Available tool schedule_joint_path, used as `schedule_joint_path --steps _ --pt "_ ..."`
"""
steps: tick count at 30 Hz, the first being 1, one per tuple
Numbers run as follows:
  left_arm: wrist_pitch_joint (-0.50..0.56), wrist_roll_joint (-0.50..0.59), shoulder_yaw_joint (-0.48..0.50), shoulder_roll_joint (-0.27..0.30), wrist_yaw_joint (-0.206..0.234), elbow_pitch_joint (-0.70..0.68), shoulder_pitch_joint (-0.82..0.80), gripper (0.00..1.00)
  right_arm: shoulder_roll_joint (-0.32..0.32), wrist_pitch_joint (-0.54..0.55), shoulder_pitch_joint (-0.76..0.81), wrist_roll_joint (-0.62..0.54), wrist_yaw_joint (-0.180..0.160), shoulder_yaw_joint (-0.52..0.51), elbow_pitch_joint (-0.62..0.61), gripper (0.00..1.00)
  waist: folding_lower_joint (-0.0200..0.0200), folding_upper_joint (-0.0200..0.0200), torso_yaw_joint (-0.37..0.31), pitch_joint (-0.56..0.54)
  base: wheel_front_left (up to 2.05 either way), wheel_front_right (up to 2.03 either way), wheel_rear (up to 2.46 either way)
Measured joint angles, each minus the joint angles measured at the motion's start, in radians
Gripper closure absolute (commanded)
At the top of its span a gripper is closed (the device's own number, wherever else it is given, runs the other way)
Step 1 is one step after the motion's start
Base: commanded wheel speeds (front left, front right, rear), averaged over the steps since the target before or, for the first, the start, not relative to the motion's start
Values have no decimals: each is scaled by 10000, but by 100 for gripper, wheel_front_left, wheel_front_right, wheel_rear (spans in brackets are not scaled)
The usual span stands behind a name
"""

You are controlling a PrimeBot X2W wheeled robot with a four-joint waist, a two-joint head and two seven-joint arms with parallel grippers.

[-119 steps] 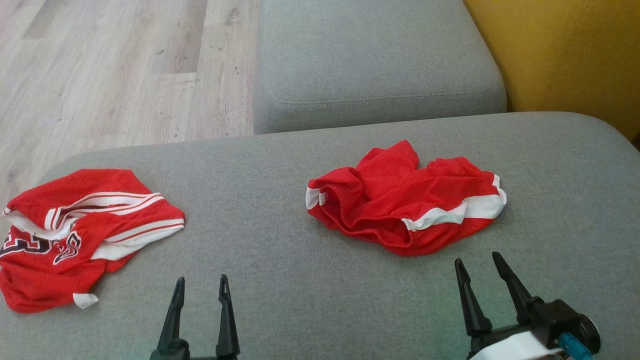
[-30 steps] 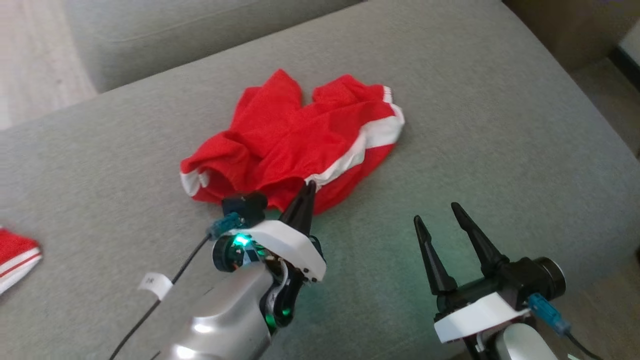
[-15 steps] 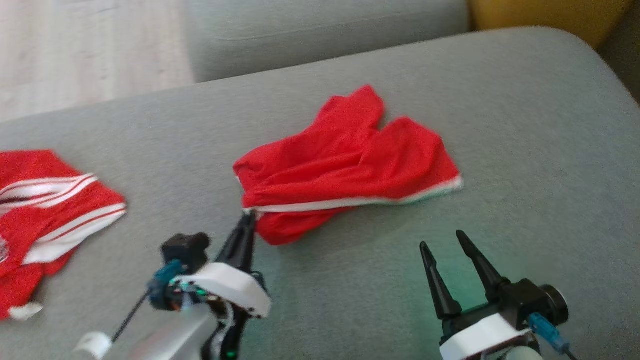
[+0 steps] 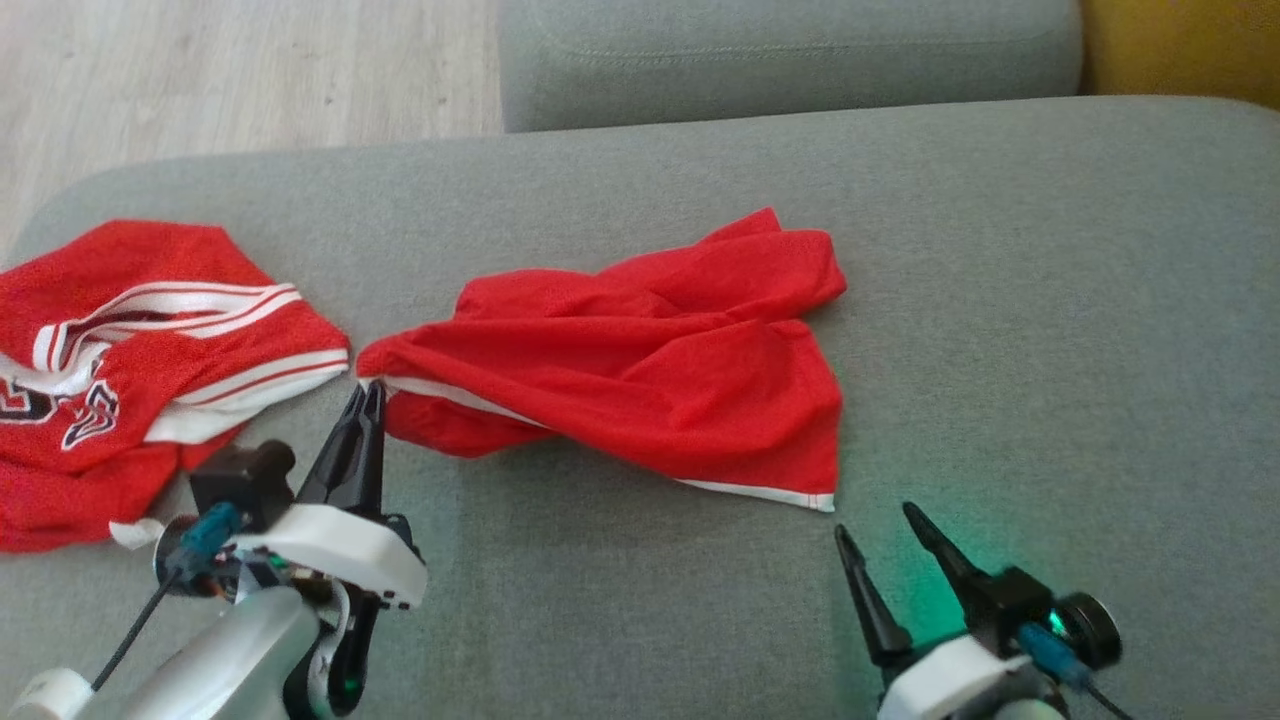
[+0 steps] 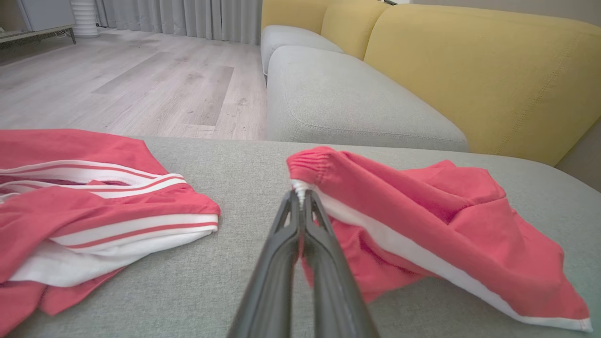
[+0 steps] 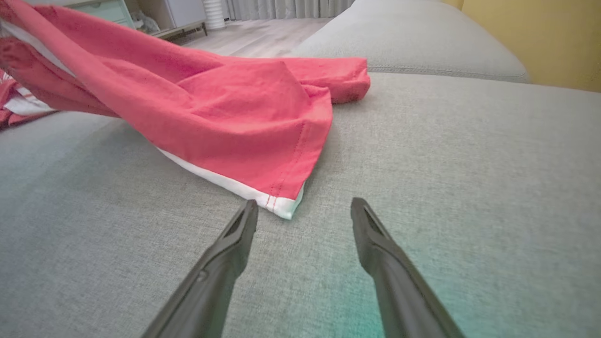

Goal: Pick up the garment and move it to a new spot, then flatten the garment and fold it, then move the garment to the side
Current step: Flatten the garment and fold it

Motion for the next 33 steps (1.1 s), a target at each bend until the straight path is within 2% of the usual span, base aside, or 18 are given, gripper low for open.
schedule_joint_path --steps 10,11,13,14,16,17,18,26,33 --pt "13 171 29 -25 117 -236 -423 100 -15 0 -1727 -541 0 767 2443 0 1 0 477 446 0 0 0" --pt "13 171 29 -36 117 -242 -430 100 -17 -2 -1783 -531 0 788 2518 3 1 0 520 469 0 0 0" --pt "13 176 15 -75 115 -242 -430 100 -17 -4 -1958 -491 0 871 2665 22 1 0 598 503 0 0 0" --pt "13 203 10 -86 113 -242 -430 100 -21 -4 -2050 -489 0 932 2723 51 1 0 631 514 0 0 0" --pt "13 259 2 -88 111 -242 -430 100 -19 -4 -2173 -408 0 1034 2769 67 2 0 683 526 0 0 0" --pt "13 259 0 -90 111 -242 -430 100 -19 -4 -2197 -374 0 1091 2803 86 1 0 705 525 0 0 0" --pt "13 259 0 -90 111 -242 -430 100 -19 -4 -2197 -374 0 1091 2803 100 1 0 705 525 0 0 0" --pt "8 267 -12 -92 96 -265 -429 100 -36 0 -2140 -207 0 1281 2520 100 1 0 687 335 0 0 0" --pt "-12 642 17 140 -290 -1055 -673 100 -238 0 -1857 12 0 -27 -502 100 0 0 378 9 0 0 0"
